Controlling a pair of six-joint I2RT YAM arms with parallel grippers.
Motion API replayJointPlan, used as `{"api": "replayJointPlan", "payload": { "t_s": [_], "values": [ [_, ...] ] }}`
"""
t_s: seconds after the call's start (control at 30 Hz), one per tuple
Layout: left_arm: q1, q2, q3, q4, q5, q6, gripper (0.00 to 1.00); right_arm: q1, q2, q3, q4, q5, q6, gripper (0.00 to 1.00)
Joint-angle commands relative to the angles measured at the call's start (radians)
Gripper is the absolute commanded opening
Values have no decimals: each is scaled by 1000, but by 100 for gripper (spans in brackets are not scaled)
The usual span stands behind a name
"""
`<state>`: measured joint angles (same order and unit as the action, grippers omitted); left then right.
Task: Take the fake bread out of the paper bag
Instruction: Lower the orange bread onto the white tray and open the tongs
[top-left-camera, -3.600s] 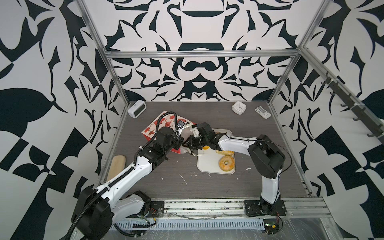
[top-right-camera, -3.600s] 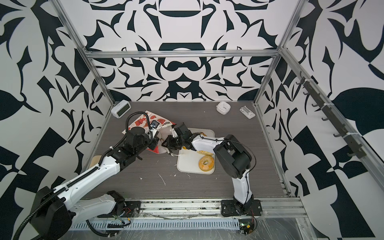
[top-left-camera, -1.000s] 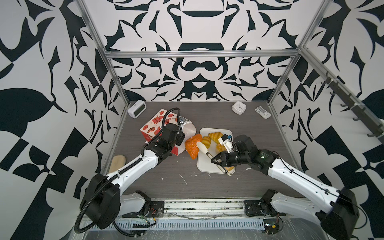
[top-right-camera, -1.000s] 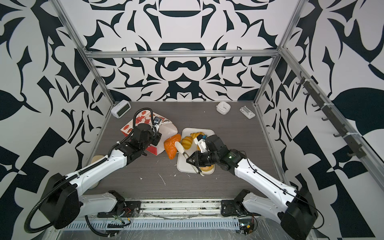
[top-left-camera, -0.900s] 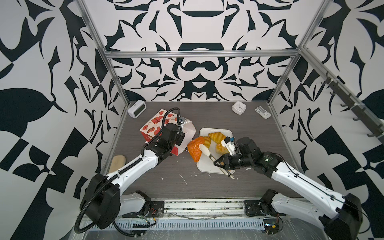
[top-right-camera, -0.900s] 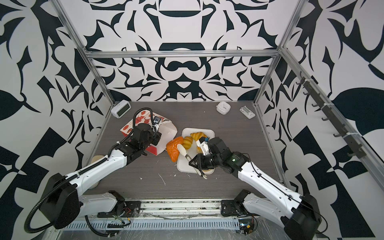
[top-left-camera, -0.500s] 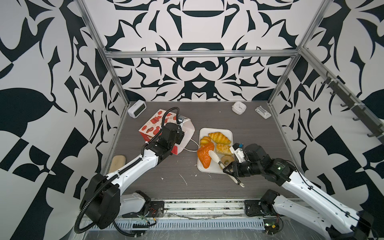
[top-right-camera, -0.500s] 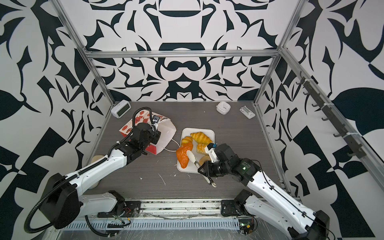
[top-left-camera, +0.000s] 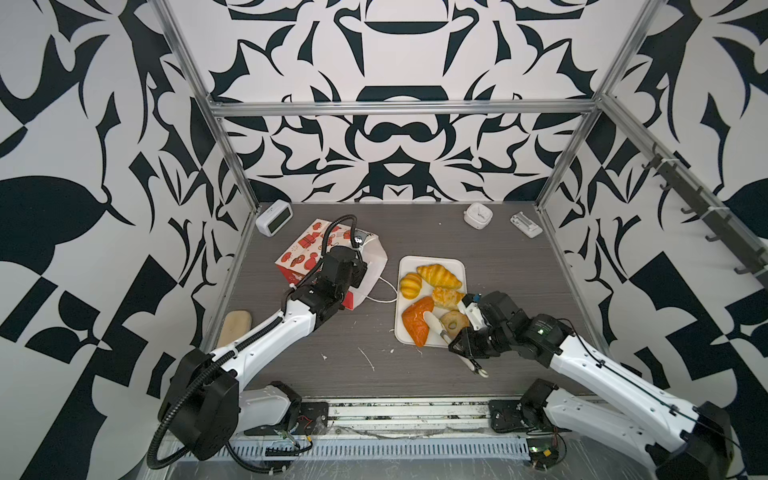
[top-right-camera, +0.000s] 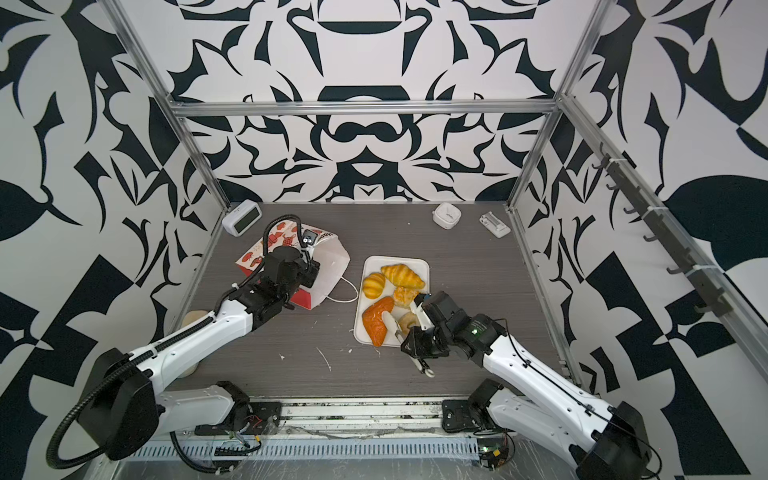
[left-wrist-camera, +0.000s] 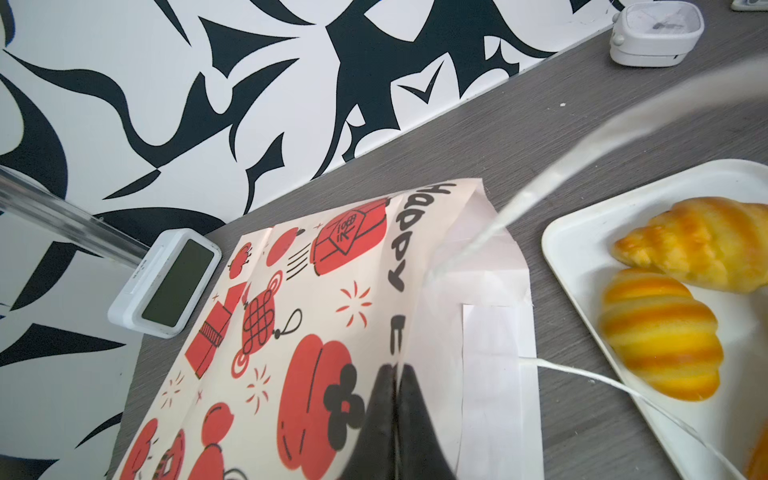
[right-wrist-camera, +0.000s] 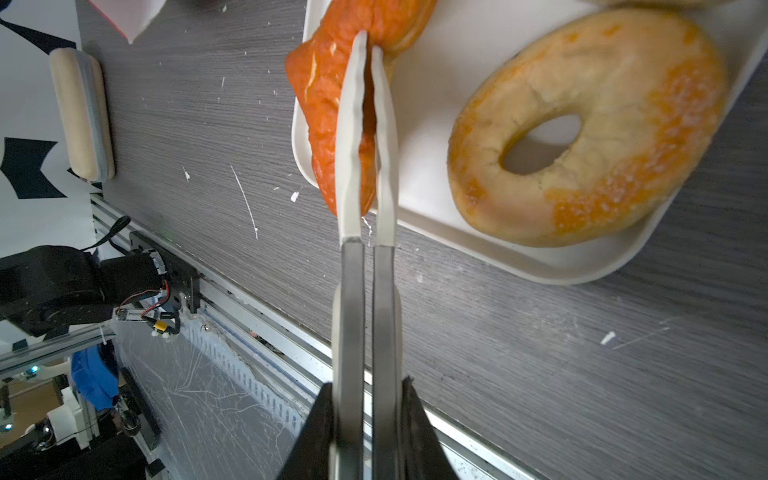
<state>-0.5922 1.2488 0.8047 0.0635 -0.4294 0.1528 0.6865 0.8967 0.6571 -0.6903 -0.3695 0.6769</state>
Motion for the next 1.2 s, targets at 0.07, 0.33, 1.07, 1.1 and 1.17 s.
{"api": "replayJointPlan", "payload": {
  "t_s": [0.07, 0.33, 1.07, 1.1, 1.17],
  "values": [
    [-3, -25, -19, 21, -14, -16, 7, -4, 22, 13, 55, 44, -33, 0],
    [-3, -28, -23, 17, -12, -22, 7, -5, 42, 37, 54, 90, -40, 9],
    [-3, -24, -30, 26, -12, -29, 7, -5, -70, 112, -61, 159, -47, 42],
    [-3, -25, -30, 25, -14, -28, 7, -5, -73, 129, -85, 179, -52, 42],
    [-3, -26, -30, 25, -16, -27, 7, -5, -80, 155, -124, 212, -62, 42]
  ]
}}
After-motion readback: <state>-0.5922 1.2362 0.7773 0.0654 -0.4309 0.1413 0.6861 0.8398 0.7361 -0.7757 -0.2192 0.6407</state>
